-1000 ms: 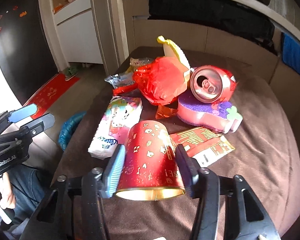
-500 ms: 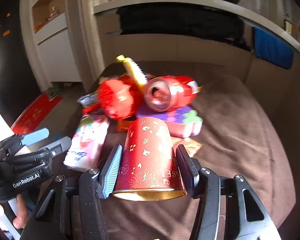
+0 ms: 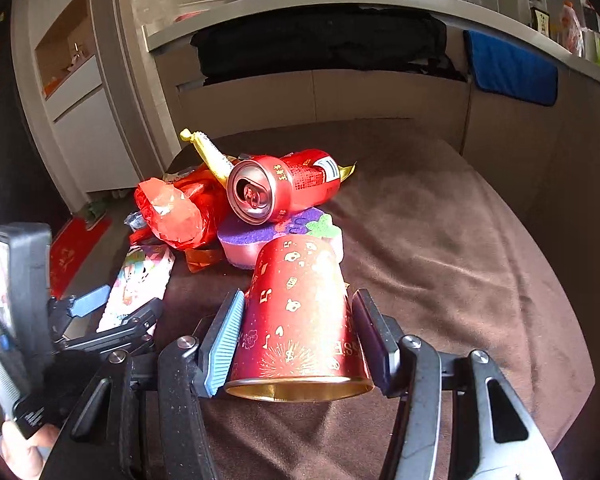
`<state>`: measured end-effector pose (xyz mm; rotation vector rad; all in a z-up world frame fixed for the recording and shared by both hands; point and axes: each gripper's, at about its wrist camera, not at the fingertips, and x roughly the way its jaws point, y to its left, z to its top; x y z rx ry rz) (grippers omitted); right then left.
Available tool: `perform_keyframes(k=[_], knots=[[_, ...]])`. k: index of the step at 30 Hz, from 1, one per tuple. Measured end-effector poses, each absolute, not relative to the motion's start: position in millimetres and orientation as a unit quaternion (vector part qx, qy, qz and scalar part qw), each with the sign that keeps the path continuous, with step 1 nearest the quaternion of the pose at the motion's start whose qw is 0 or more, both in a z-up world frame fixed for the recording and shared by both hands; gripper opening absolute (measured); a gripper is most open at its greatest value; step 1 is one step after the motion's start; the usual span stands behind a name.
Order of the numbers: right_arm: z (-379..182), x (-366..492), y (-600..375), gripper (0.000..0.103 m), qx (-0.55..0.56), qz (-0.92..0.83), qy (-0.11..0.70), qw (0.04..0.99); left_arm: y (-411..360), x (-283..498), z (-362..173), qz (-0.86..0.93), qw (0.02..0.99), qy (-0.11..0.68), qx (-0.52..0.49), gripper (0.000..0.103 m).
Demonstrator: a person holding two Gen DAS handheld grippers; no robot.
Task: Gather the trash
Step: 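Grasp the tissue pack with the left gripper while the right gripper grasps the red paper cup, then carry both items over the bin and open both grippers to drop them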
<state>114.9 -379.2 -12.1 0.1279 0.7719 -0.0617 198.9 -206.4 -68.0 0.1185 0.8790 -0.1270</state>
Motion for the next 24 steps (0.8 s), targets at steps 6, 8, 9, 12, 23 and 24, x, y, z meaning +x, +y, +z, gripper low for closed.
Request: perform_keyframes(k=[6, 8, 9, 12, 23, 24], knots=[[-18, 117, -378, 0.052, 0.074, -0.022, 0.380, 0.922, -197, 204, -71, -0.072, 0.896, 0.436, 0.032, 0.066], [-19, 116, -377, 0.052, 0.075, -0.020, 0.381, 0.921, -195, 206, -72, -0.083, 0.893, 0.442, 0.023, 0.062], [-19, 116, -375, 0.052, 0.075, -0.019, 0.381, 0.922, -195, 207, -71, -0.086, 0.892, 0.443, 0.024, 0.060], [-17, 115, -371, 0.052, 0.073, -0.017, 0.380, 0.922, -195, 205, -70, -0.094, 0.890, 0.445, 0.028, 0.054], [2, 119, -331, 0.052, 0.040, 0.001, 0.371, 0.928, -118, 187, -36, -0.132, 0.898, 0.419, -0.039, 0.045], [6, 121, -324, 0.052, 0.037, 0.008, 0.367, 0.929, -103, 183, -26, -0.124, 0.904, 0.409, -0.031, 0.045]])
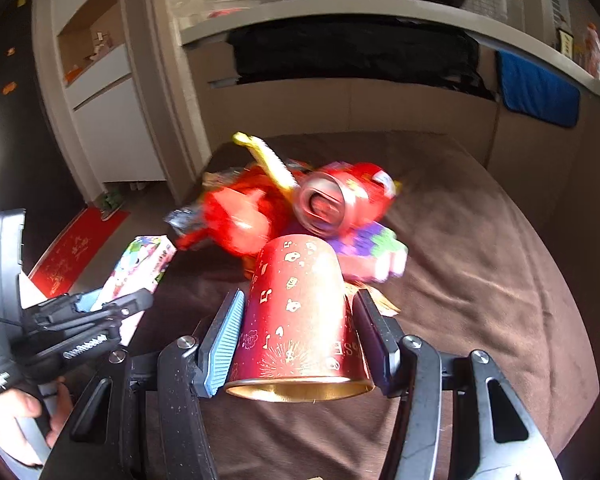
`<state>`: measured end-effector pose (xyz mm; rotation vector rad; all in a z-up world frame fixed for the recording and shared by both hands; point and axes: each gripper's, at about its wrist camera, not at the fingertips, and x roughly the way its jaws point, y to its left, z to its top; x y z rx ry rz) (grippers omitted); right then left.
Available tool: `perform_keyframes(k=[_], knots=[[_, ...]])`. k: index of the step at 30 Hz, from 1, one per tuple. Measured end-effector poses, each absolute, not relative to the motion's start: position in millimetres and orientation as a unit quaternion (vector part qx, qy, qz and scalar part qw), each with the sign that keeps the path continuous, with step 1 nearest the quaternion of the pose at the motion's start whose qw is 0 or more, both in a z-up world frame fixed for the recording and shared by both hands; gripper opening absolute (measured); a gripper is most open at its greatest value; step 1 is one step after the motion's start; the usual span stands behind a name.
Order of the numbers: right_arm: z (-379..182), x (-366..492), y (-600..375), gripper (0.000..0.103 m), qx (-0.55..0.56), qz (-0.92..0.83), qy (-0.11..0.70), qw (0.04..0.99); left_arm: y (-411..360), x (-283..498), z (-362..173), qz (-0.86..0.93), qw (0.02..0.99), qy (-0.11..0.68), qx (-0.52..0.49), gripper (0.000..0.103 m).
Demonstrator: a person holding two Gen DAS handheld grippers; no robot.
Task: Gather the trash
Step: 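Carry both items over the bin and open both grippers to drop them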
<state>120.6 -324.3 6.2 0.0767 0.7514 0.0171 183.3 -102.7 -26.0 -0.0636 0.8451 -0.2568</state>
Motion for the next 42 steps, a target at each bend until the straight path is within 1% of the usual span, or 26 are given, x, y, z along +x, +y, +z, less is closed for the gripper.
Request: perform_keyframes(k=[3, 5, 8, 10, 12, 14, 19, 24, 29, 34, 37, 42], knots=[[23, 131, -294, 0.052, 0.031, 0.048, 0.355, 0.933, -65, 176, -6, -0.097, 0.914, 0.393, -0.003, 0.045], [33, 144, -267, 0.052, 0.029, 0.089, 0.354, 0.931, -30, 175, 3, -0.074, 0.915, 0.397, 0.003, 0.045], [37, 171, -220, 0.052, 0.031, 0.149, 0.369, 0.917, 8, 176, 1, -0.038, 0.915, 0.403, -0.001, 0.045], [30, 194, -183, 0.052, 0.029, 0.182, 0.390, 0.902, 34, 182, -12, -0.019, 0.910, 0.413, -0.017, 0.045], [16, 215, -152, 0.052, 0.025, 0.202, 0.419, 0.885, 51, 191, -31, -0.022, 0.900, 0.434, -0.044, 0.045], [-4, 239, -126, 0.052, 0.032, 0.217, 0.459, 0.861, 66, 204, -62, -0.028, 0.882, 0.465, -0.075, 0.045], [-72, 295, -74, 0.051, 0.059, 0.214, 0.566, 0.794, 87, 231, -131, -0.026, 0.854, 0.509, -0.101, 0.045], [-138, 331, -24, 0.051, 0.016, 0.174, 0.634, 0.754, 101, 255, -184, -0.026, 0.833, 0.538, -0.122, 0.045], [-186, 350, -7, 0.051, 0.000, 0.142, 0.662, 0.736, 111, 268, -217, -0.030, 0.822, 0.554, -0.131, 0.045], [-218, 355, -11, 0.052, -0.008, 0.135, 0.681, 0.720, 117, 273, -228, -0.029, 0.822, 0.554, -0.128, 0.045], [-227, 361, -16, 0.052, -0.004, 0.128, 0.688, 0.715, 121, 272, -234, -0.027, 0.816, 0.561, -0.138, 0.045], [-222, 361, -15, 0.052, -0.010, 0.128, 0.680, 0.722, 115, 274, -241, -0.033, 0.809, 0.570, -0.139, 0.045]])
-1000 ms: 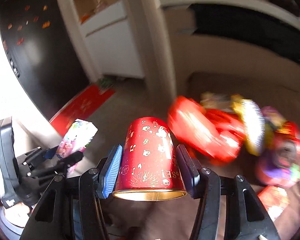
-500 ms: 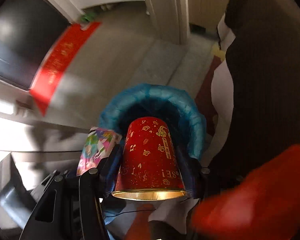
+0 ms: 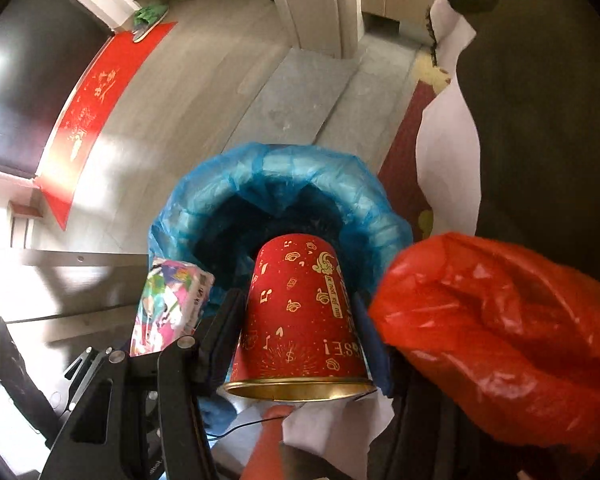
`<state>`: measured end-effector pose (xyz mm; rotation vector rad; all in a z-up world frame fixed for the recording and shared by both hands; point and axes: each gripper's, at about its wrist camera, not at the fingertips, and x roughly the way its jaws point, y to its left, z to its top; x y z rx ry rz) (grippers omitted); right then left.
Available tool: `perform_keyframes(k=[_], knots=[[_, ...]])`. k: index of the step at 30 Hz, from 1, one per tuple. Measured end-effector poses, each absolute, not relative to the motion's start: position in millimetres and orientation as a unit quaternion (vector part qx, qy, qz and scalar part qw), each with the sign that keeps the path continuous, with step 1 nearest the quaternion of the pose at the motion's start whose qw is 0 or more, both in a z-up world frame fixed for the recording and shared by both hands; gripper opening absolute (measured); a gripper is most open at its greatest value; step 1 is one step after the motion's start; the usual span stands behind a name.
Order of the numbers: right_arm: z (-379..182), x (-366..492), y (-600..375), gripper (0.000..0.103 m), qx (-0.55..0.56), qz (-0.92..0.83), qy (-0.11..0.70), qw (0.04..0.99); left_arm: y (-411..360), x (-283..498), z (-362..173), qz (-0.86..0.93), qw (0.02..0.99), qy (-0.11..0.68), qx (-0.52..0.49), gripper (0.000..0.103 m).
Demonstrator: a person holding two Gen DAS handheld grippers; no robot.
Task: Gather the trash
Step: 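Carry both items over the bin and open both grippers to drop them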
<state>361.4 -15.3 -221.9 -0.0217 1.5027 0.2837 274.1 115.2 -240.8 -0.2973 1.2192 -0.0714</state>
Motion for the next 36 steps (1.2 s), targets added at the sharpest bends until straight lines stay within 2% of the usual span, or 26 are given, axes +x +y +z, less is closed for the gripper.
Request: perform_keyframes(k=[7, 24, 33, 36], knots=[[-229, 362, -15, 0.053, 0.004, 0.134, 0.691, 0.710, 110, 275, -247, -0.042, 0.801, 0.580, -0.140, 0.046], [-216, 361, -15, 0.055, -0.024, 0.126, 0.660, 0.740, 105, 278, -242, -0.049, 0.809, 0.572, -0.125, 0.048], [-215, 359, -16, 0.056, -0.001, 0.148, 0.669, 0.728, 113, 284, -243, -0.083, 0.796, 0.576, -0.167, 0.049], [-220, 359, -18, 0.056, 0.008, 0.142, 0.678, 0.722, 110, 283, -239, -0.064, 0.805, 0.575, -0.131, 0.050]])
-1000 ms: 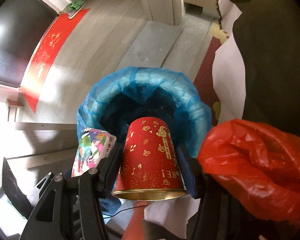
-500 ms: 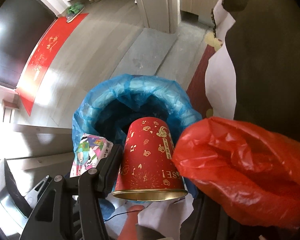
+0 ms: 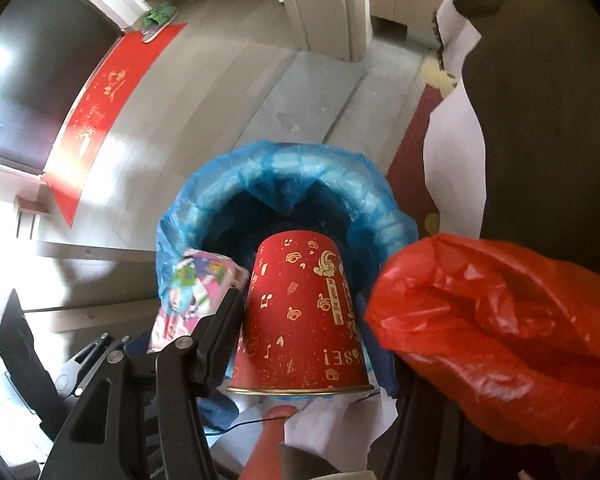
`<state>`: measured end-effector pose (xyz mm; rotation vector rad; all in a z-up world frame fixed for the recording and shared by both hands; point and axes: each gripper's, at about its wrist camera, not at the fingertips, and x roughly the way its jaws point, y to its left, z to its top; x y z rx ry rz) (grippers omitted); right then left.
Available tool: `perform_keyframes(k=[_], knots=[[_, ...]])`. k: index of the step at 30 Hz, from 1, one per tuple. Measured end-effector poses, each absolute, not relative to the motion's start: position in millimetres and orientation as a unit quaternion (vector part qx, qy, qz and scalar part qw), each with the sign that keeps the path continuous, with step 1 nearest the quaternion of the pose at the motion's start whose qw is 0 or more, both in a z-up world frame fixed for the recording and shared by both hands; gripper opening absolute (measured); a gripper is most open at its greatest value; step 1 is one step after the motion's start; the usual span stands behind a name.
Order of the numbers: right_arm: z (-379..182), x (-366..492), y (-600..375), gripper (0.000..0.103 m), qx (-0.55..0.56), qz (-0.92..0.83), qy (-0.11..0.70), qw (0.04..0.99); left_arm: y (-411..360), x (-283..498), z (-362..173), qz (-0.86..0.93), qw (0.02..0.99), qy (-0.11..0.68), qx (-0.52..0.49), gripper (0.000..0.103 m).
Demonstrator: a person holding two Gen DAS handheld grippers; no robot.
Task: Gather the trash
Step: 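Carry both items over the bin and open both grippers to drop them, then move both grippers back over the trash pile on the sofa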
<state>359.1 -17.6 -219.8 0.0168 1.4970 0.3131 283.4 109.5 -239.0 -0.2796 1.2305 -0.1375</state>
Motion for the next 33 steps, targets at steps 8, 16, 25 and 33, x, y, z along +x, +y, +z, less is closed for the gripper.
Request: perform_keyframes(k=[8, 16, 25, 33], knots=[[-217, 357, -19, 0.055, 0.022, 0.150, 0.675, 0.722, 120, 291, -233, -0.082, 0.816, 0.546, -0.172, 0.060], [-164, 347, -33, 0.055, -0.002, 0.120, 0.604, 0.788, 116, 287, -211, -0.075, 0.831, 0.528, -0.154, 0.060], [-76, 308, -110, 0.053, 0.070, 0.138, 0.518, 0.842, 55, 287, -135, -0.156, 0.860, 0.465, -0.139, 0.060], [-60, 295, -204, 0.052, 0.129, 0.099, 0.498, 0.852, -32, 355, -87, -0.252, 0.861, 0.426, -0.116, 0.060]])
